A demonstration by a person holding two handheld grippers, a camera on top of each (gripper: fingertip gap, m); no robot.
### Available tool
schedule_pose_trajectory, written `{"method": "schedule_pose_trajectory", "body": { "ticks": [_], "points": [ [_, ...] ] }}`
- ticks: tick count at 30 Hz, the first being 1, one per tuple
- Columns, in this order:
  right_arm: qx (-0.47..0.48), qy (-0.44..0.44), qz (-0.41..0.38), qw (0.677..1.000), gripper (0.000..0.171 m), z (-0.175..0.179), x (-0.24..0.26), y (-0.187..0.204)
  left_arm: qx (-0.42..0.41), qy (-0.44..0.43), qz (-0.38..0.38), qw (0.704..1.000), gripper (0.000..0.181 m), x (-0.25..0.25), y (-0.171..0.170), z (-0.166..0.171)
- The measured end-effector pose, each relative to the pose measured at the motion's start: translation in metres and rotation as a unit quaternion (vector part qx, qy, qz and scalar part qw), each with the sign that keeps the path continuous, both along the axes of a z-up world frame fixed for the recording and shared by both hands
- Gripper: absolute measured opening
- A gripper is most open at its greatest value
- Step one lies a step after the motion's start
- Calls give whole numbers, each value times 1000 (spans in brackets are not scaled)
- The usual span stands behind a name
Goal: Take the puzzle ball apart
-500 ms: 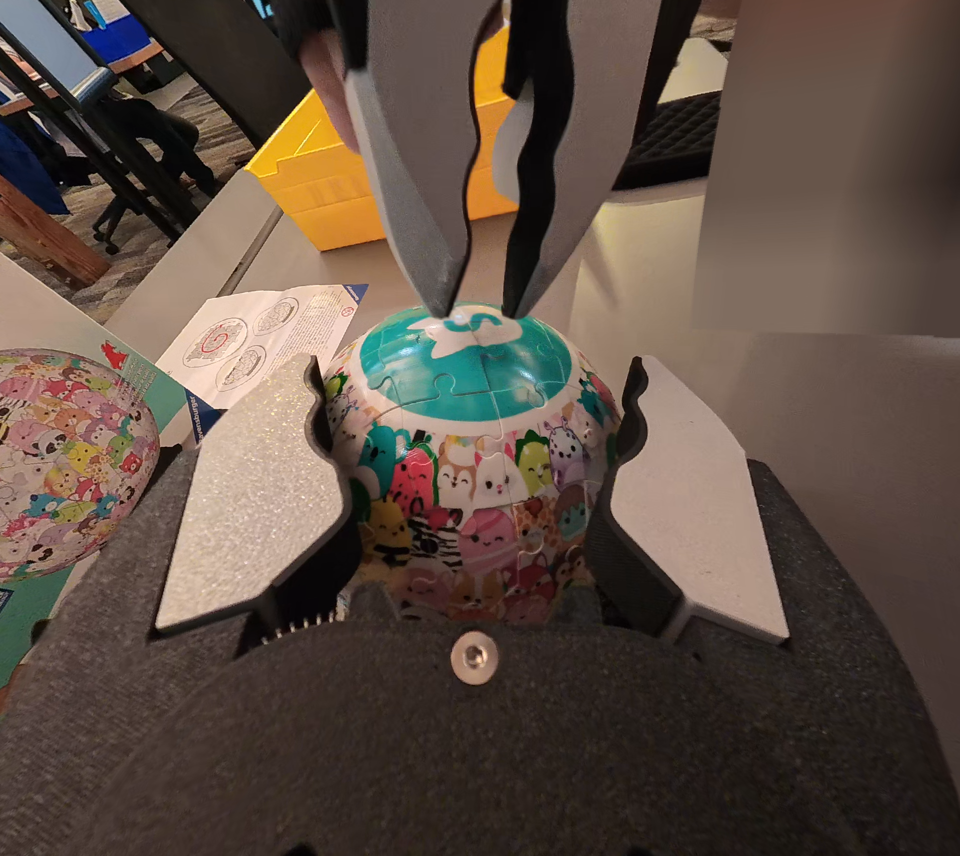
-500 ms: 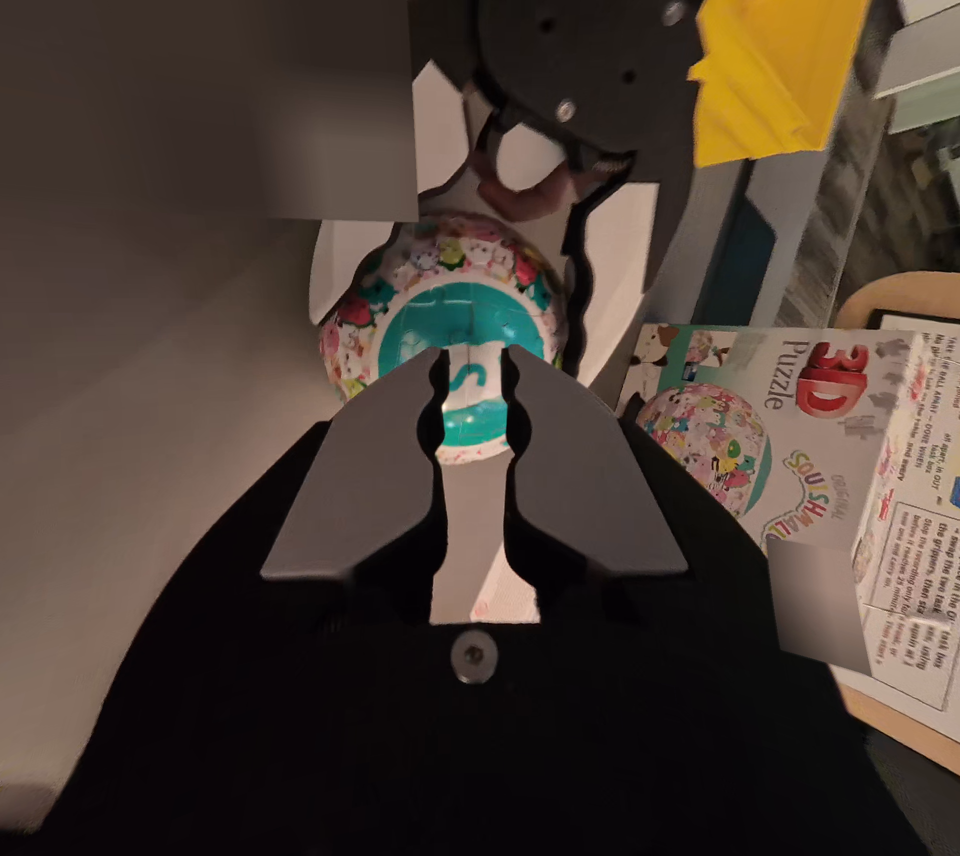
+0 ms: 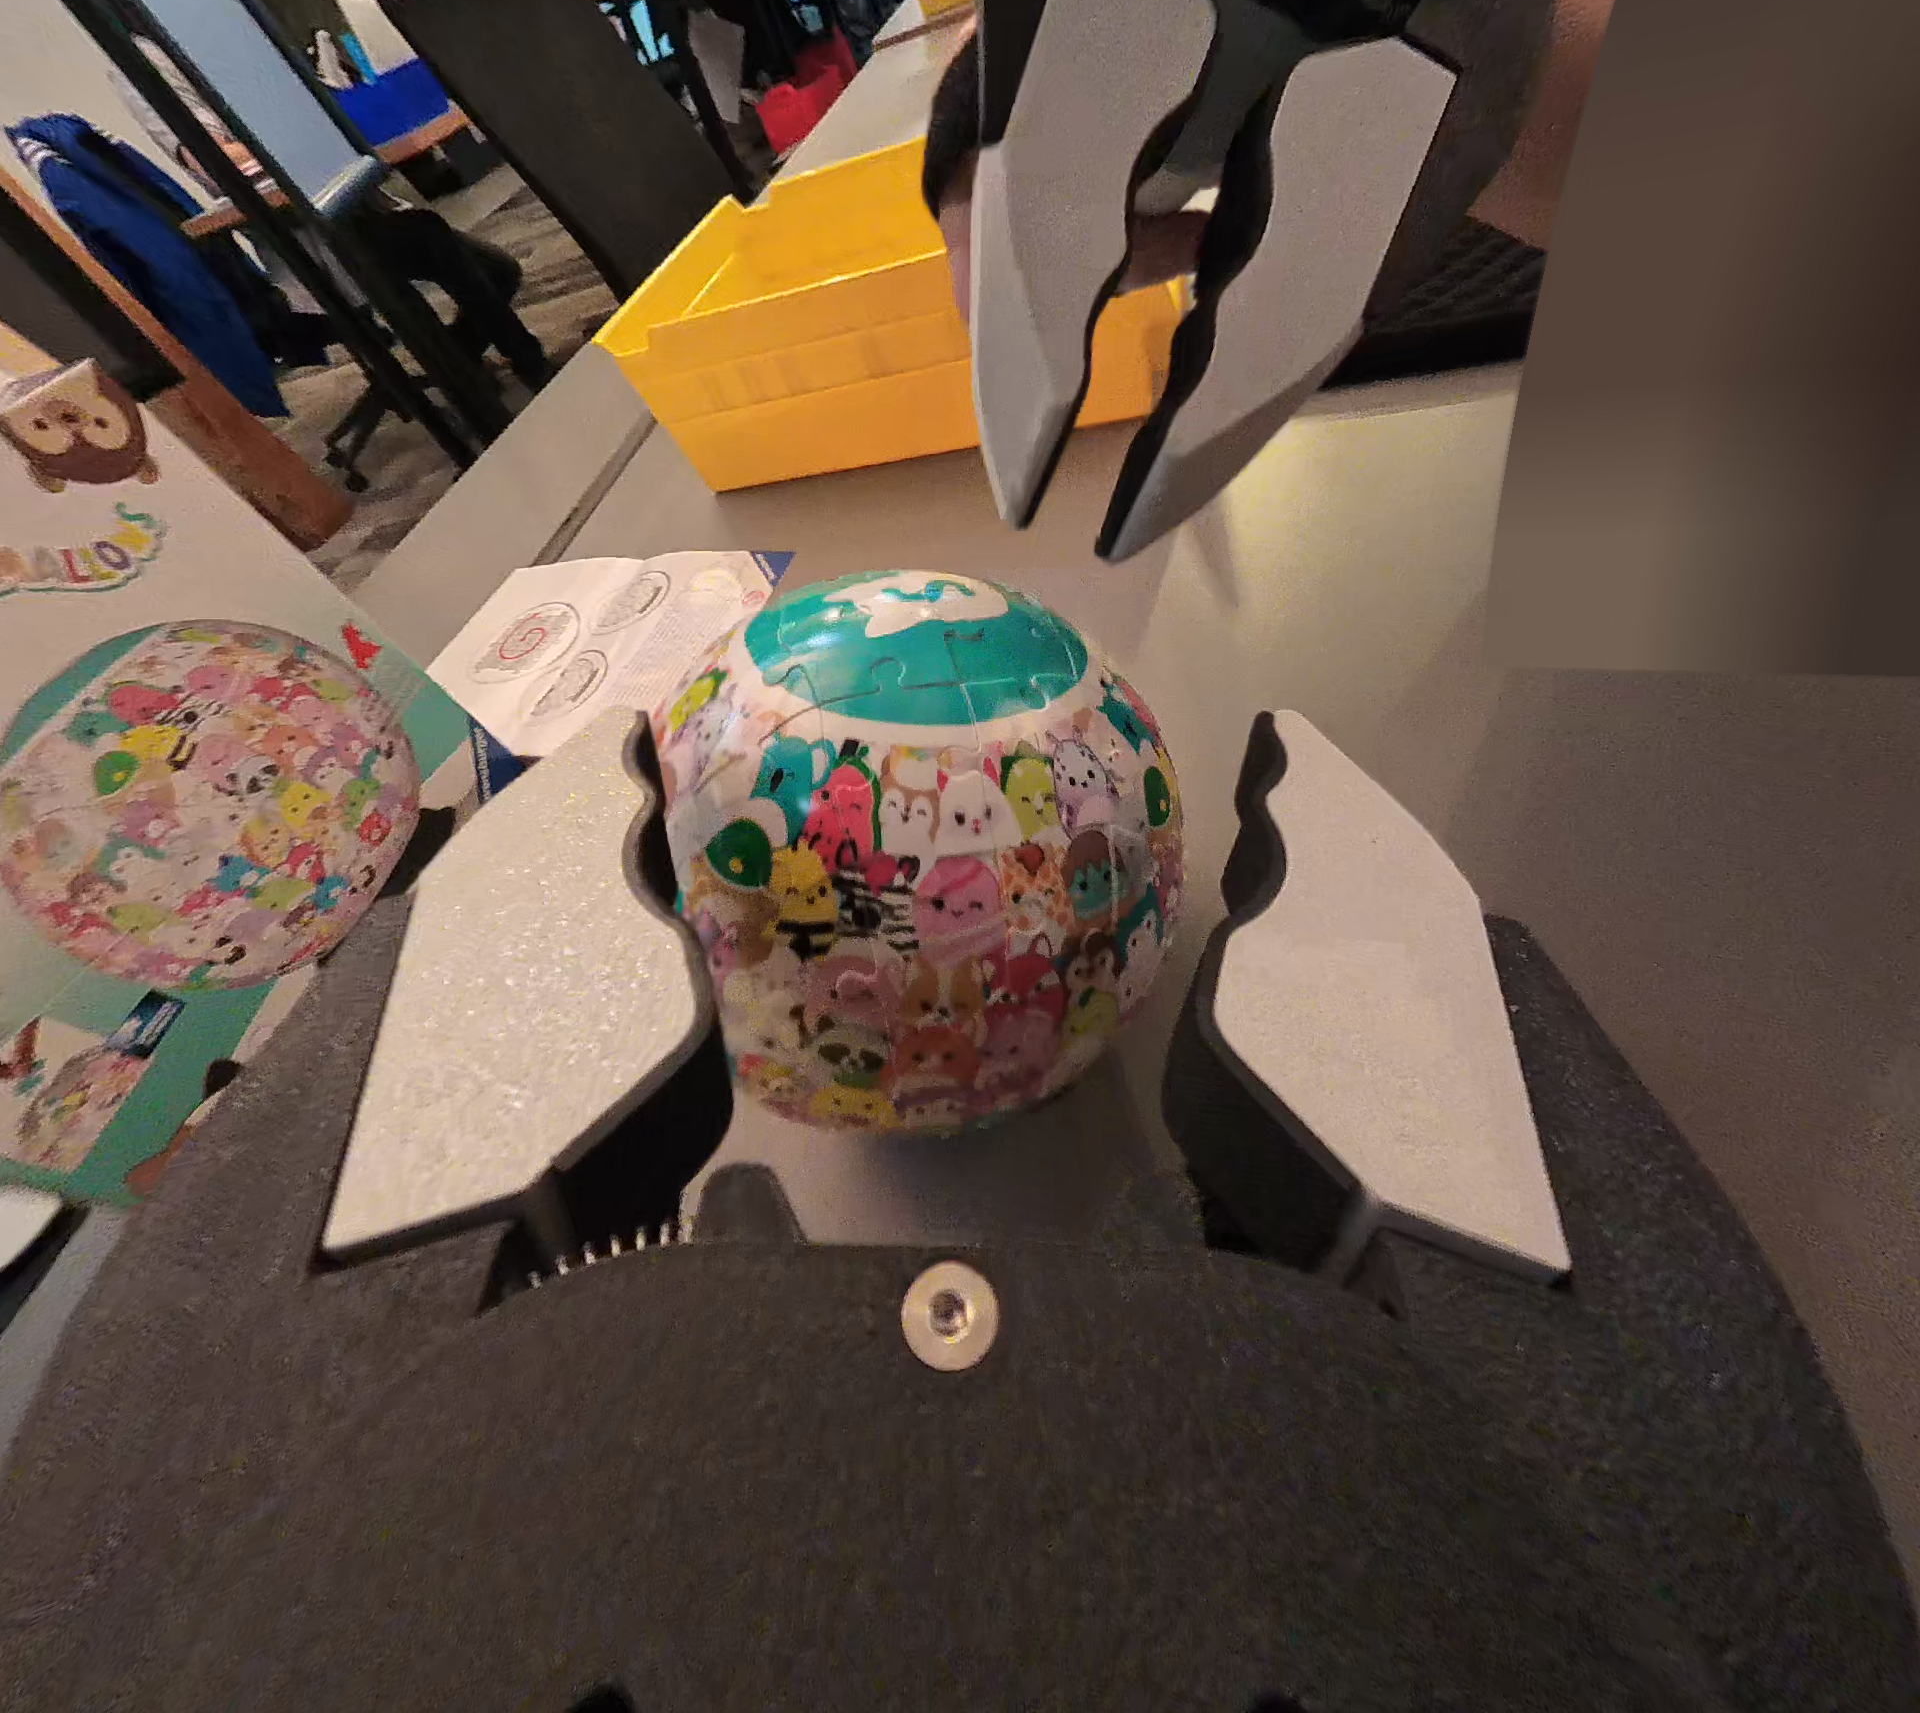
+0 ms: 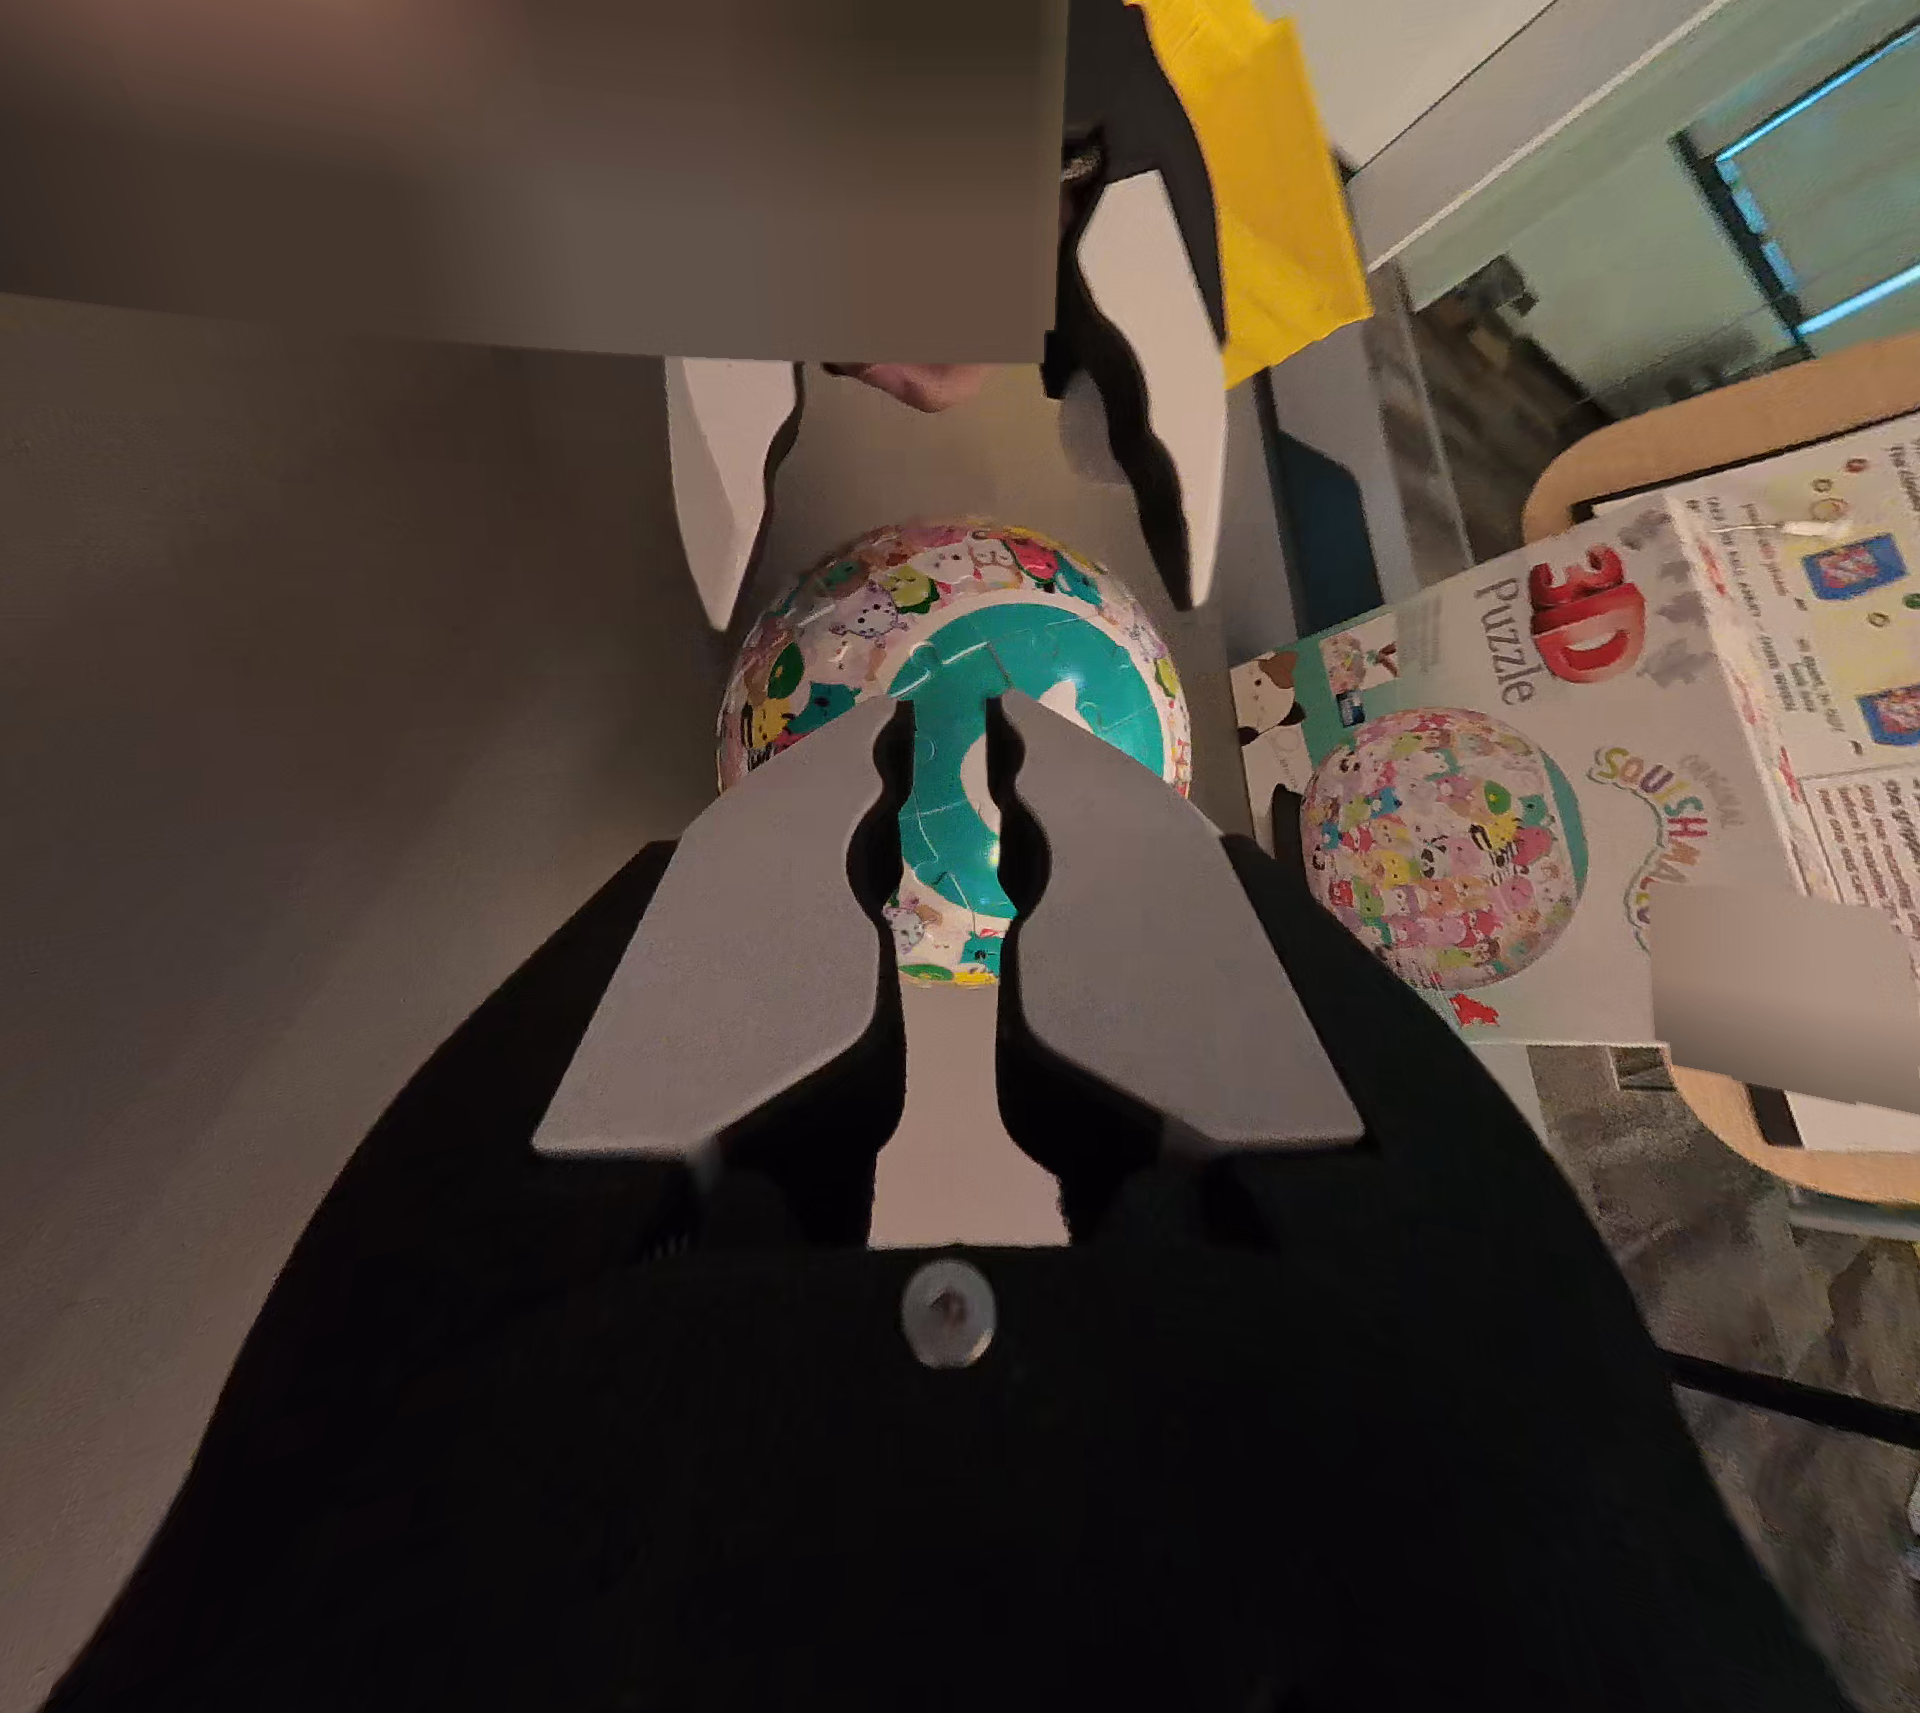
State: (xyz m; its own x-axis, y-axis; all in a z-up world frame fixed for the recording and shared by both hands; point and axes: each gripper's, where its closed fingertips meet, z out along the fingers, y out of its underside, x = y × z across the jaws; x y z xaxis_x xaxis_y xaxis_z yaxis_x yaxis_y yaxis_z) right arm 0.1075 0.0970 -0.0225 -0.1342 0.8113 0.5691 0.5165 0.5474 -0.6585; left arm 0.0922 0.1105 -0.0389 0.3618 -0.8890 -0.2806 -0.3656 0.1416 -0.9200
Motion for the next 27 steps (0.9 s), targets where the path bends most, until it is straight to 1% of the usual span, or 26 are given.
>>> {"method": "schedule_pose_trajectory", "body": {
  "ticks": [5,7,11,15,17,19,22,24,27],
  "points": [
    [7,61,-26,998,14,-4,0,-3,27,44,28,998,108,-4,1,-17],
    [10,89,-32,995,14,-3,-3,-5,39,47,42,997,105,-5,5,-18],
    [6,102,-49,994,14,-12,-7,-4,64,42,56,996,104,-7,10,-19],
    [-10,113,-57,992,14,-18,-6,-7,58,38,56,996,106,-6,12,-23],
    [-32,126,-65,989,14,-19,-6,-10,59,33,61,996,107,-5,13,-23],
    [-80,138,-76,984,14,-23,-6,-17,63,30,67,995,107,-4,13,-23],
    [-93,163,-114,976,21,-26,2,-17,69,27,101,992,107,1,13,-23],
    [-115,183,-135,967,20,-27,9,-17,80,32,132,987,106,6,13,-23],
    [-122,208,-168,956,20,-29,20,-11,99,29,179,978,106,14,15,-22]
  ]
}}
